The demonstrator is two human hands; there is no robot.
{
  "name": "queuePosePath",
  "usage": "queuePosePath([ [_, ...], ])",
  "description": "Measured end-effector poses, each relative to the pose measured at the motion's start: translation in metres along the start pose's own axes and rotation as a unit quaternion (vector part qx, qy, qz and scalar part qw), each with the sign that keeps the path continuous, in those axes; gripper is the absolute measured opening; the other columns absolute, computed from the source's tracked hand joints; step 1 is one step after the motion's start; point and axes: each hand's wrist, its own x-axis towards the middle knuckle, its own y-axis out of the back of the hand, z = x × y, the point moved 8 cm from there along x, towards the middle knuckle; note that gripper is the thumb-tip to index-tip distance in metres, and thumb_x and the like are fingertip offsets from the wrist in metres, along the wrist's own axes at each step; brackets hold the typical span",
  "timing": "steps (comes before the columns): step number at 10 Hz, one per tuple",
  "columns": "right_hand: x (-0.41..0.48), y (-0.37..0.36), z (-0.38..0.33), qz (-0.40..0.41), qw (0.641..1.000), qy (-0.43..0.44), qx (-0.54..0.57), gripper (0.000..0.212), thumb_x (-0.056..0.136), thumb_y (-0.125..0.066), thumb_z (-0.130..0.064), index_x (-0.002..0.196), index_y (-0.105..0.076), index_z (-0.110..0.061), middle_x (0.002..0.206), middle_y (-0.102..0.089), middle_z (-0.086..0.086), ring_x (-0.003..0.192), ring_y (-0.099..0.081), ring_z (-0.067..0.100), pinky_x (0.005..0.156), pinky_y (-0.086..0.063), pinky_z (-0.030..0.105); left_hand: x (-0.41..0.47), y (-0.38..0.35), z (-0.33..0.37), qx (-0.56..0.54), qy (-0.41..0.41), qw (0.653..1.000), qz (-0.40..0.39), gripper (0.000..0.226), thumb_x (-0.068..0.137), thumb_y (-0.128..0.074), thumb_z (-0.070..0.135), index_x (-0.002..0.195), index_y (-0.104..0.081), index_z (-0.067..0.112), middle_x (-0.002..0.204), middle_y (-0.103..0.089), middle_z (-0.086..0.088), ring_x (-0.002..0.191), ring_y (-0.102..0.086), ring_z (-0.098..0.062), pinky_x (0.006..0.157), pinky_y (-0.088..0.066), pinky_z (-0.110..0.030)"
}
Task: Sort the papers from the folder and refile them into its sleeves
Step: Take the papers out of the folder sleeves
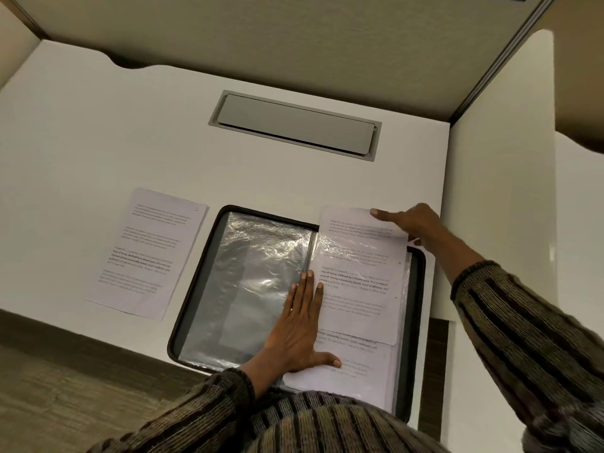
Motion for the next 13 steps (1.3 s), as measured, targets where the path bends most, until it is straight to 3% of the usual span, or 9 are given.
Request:
queuePosePath([
  [2, 0.012, -0.005, 0.034, 0.026, 0.998, -0.014, 0.051, 0.080, 0.042, -0.109, -0.029, 0.100, -0.064, 0.002, 0.103, -0.071, 0.018, 0.100, -0.072, 0.036, 0.087, -0.063, 0.054, 0.000, 0.000, 0.000, 0.007, -0.001, 1.000, -0.001, 0.156, 0.069, -0.049, 0.104, 0.163, 0.020, 0.001, 0.168, 0.033, -0.023, 0.158, 0.027, -0.041, 0.130, -0.007, -0.062],
  [3, -0.017, 0.005, 0.013, 0.071, 0.989, 0.043, 0.122, 0.029, 0.072, -0.097, -0.014, 0.084, -0.072, -0.008, 0.092, -0.073, 0.008, 0.084, -0.070, 0.025, 0.088, -0.062, 0.046, 0.001, -0.002, 0.000, 0.009, 0.000, 1.000, -0.003, 0.156, 0.069, -0.049, 0.104, 0.163, 0.020, 0.001, 0.168, 0.033, -0.025, 0.158, 0.027, -0.042, 0.129, -0.007, -0.062],
  [4, -0.030, 0.025, -0.013, 0.133, 0.964, 0.160, 0.167, 0.015, 0.086, -0.087, -0.020, 0.096, -0.077, -0.021, 0.098, -0.078, 0.006, 0.079, -0.071, 0.012, 0.075, -0.063, 0.032, 0.001, -0.002, -0.001, 0.016, 0.002, 1.000, -0.006, 0.156, 0.069, -0.049, 0.104, 0.162, 0.020, 0.000, 0.167, 0.033, -0.026, 0.158, 0.027, -0.042, 0.129, -0.007, -0.062],
  [5, -0.038, 0.037, -0.034, 0.155, 0.945, 0.217, 0.191, 0.020, 0.089, -0.084, -0.019, 0.108, -0.078, -0.022, 0.095, -0.076, -0.007, 0.073, -0.067, -0.009, 0.067, -0.054, 0.010, 0.001, -0.003, 0.000, 0.022, 0.004, 1.000, -0.009, 0.156, 0.069, -0.048, 0.105, 0.162, 0.021, -0.001, 0.167, 0.033, -0.026, 0.157, 0.027, -0.042, 0.129, -0.007, -0.062],
  [7, -0.058, 0.058, -0.069, 0.186, 0.909, 0.302, 0.220, 0.014, 0.091, -0.080, -0.016, 0.103, -0.080, -0.010, 0.095, -0.077, 0.007, 0.083, -0.067, 0.008, 0.076, -0.057, 0.025, 0.000, -0.001, 0.002, 0.025, 0.004, 1.000, -0.003, 0.157, 0.069, -0.053, 0.103, 0.162, 0.022, 0.000, 0.167, 0.034, -0.025, 0.157, 0.029, -0.042, 0.130, -0.005, -0.062],
  [9, -0.113, 0.087, -0.101, 0.213, 0.848, 0.374, 0.308, 0.013, 0.094, -0.077, -0.022, 0.106, -0.077, -0.018, 0.102, -0.077, 0.010, 0.092, -0.071, 0.017, 0.081, -0.061, 0.040, 0.000, -0.003, 0.003, 0.025, 0.001, 1.000, 0.002, 0.160, 0.067, -0.053, 0.104, 0.161, 0.027, 0.002, 0.166, 0.037, -0.024, 0.155, 0.033, -0.041, 0.130, -0.001, -0.061],
  [11, -0.167, 0.077, -0.107, 0.189, 0.823, 0.413, 0.340, 0.018, 0.094, -0.078, -0.014, 0.112, -0.076, -0.012, 0.103, -0.078, -0.002, 0.094, -0.073, 0.009, 0.083, -0.057, 0.025, 0.000, 0.001, -0.003, -0.029, 0.005, 0.999, 0.020, 0.156, 0.069, -0.053, 0.102, 0.161, 0.028, 0.007, 0.167, 0.041, -0.014, 0.156, 0.035, -0.030, 0.132, 0.004, -0.054],
  [12, -0.183, 0.069, -0.104, 0.181, 0.820, 0.414, 0.352, 0.020, 0.094, -0.079, -0.013, 0.114, -0.076, -0.013, 0.103, -0.079, -0.009, 0.097, -0.074, 0.010, 0.085, -0.058, 0.024, -0.002, 0.011, -0.013, -0.144, 0.034, 0.987, 0.064, 0.151, 0.072, -0.061, 0.097, 0.165, 0.021, 0.012, 0.173, 0.030, -0.004, 0.161, 0.022, -0.019, 0.134, 0.000, -0.044],
  [13, -0.193, 0.055, -0.102, 0.161, 0.827, 0.403, 0.357, 0.022, 0.094, -0.078, -0.011, 0.116, -0.074, -0.014, 0.102, -0.079, -0.015, 0.098, -0.075, 0.009, 0.087, -0.059, 0.026, -0.009, 0.041, -0.035, -0.345, 0.125, 0.912, 0.182, 0.108, 0.072, -0.076, 0.085, 0.152, -0.037, 0.024, 0.155, -0.048, 0.006, 0.142, -0.049, -0.019, 0.116, -0.044, -0.038],
])
